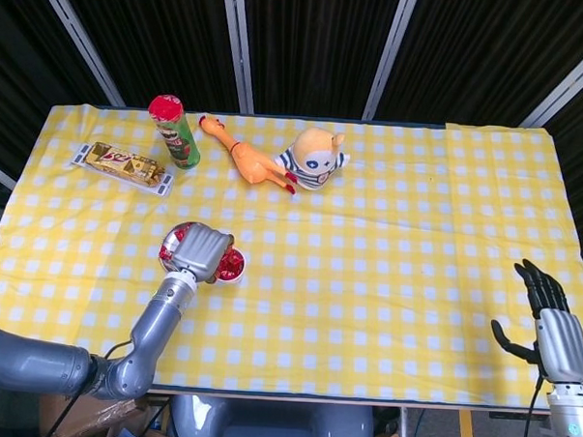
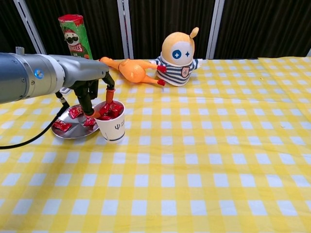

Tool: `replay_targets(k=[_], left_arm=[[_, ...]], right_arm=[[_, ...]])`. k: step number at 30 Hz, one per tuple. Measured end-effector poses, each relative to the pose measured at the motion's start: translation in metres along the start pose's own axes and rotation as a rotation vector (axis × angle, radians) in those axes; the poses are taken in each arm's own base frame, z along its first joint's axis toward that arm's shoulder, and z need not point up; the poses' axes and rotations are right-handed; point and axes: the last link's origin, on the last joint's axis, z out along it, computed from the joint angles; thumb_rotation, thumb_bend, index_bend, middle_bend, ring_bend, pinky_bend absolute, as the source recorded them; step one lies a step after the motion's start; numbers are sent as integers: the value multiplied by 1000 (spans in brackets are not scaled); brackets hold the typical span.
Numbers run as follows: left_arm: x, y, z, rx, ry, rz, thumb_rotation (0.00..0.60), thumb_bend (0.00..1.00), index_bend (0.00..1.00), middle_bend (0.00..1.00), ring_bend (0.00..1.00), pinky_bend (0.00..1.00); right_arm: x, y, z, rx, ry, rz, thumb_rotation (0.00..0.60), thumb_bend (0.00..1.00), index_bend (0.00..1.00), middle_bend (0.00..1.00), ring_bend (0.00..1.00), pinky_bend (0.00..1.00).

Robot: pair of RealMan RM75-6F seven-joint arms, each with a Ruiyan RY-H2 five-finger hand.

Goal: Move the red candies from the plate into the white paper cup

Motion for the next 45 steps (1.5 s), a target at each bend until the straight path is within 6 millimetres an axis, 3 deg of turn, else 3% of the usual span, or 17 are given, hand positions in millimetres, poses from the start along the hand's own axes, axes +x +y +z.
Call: replay_targets(k=[17, 23, 31, 34, 36, 39, 41, 45], left_arm=[[28, -17, -10, -9, 140, -87, 600, 294, 319, 901, 992, 952], [27, -36, -15, 36, 139, -85, 600, 293, 350, 904, 992, 952], [8, -66, -15, 128, 85, -53, 600, 293, 353, 871, 949, 928], [1, -72, -19, 140, 89, -49, 600, 285, 301, 667, 757, 777], [-4, -76, -24, 149, 107, -54, 600, 259, 193, 404, 514, 572], [-10, -82, -38, 158, 149, -71, 600, 198, 33, 112, 203, 297], [-14, -87, -49, 160, 178, -77, 600, 167, 0, 20, 70, 159], [-28, -106, -89, 173, 242, -84, 600, 151, 0, 0, 0, 20]], right_arm=[[-2, -2, 0, 4, -3, -3, 600, 409, 0, 0, 0, 0], [0, 0, -2, -3, 3, -5, 600, 408, 0, 0, 0, 0], [1, 2, -5, -11, 3, -12, 600, 409, 0, 0, 0, 0], [1, 2, -5, -11, 2, -15, 600, 408, 0, 0, 0, 0], [1, 2, -4, -11, -1, -16, 600, 408, 0, 0, 0, 0], [0, 2, -4, -8, -7, -22, 600, 409, 0, 0, 0, 0], [0, 2, -4, -6, -11, -29, 600, 408, 0, 0, 0, 0], [-2, 2, -5, -5, -18, -52, 600, 408, 0, 0, 0, 0]])
